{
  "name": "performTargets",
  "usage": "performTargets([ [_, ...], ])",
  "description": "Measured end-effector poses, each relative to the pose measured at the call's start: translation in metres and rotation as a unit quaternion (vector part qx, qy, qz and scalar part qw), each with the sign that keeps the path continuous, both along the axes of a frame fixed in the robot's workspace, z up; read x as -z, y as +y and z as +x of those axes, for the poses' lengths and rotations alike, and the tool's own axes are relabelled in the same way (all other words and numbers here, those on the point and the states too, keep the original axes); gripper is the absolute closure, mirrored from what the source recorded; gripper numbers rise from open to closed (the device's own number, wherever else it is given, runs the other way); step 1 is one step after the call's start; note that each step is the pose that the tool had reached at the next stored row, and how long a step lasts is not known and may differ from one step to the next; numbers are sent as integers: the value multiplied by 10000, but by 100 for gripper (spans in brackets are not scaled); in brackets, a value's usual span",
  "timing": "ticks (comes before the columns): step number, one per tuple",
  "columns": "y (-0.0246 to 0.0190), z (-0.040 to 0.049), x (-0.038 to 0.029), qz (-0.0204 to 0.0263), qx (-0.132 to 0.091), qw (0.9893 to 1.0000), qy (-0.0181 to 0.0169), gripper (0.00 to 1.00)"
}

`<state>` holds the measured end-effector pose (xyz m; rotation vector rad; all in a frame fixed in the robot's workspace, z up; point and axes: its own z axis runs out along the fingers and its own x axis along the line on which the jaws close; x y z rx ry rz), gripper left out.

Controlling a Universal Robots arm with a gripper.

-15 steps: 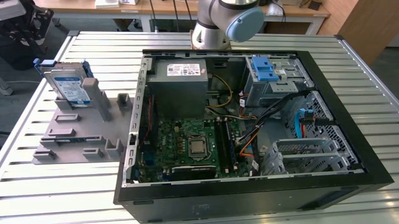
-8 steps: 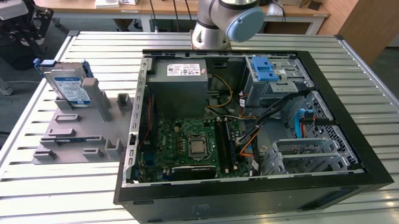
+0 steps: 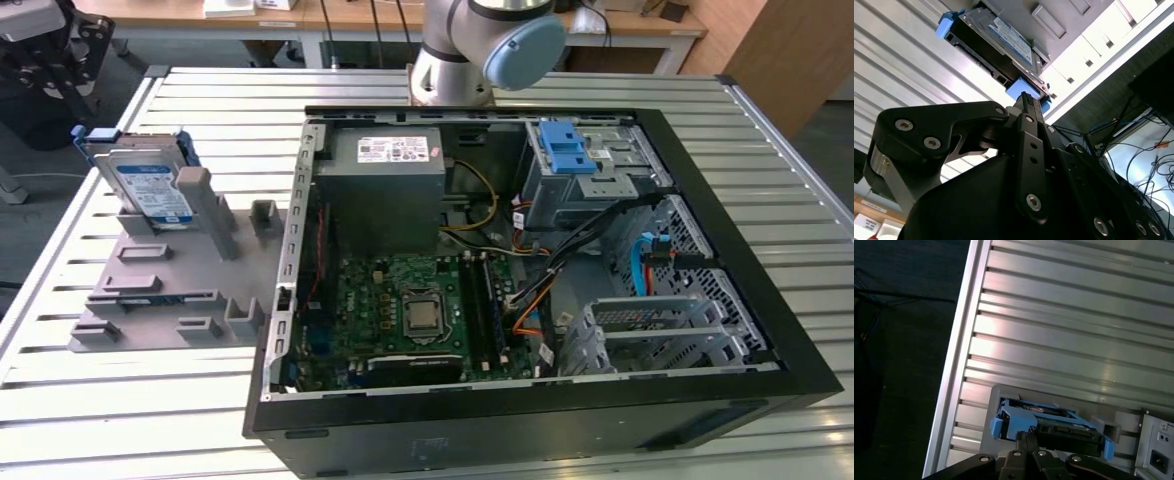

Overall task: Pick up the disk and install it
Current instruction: 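Pick up the disk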

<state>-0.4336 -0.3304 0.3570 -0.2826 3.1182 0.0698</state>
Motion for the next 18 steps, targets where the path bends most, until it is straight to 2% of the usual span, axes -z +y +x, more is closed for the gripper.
performTargets([
  [10, 0, -1, 0, 0, -269, 9996, 0, 89],
  [18, 0, -2, 0, 0, -490, 9988, 0, 89],
])
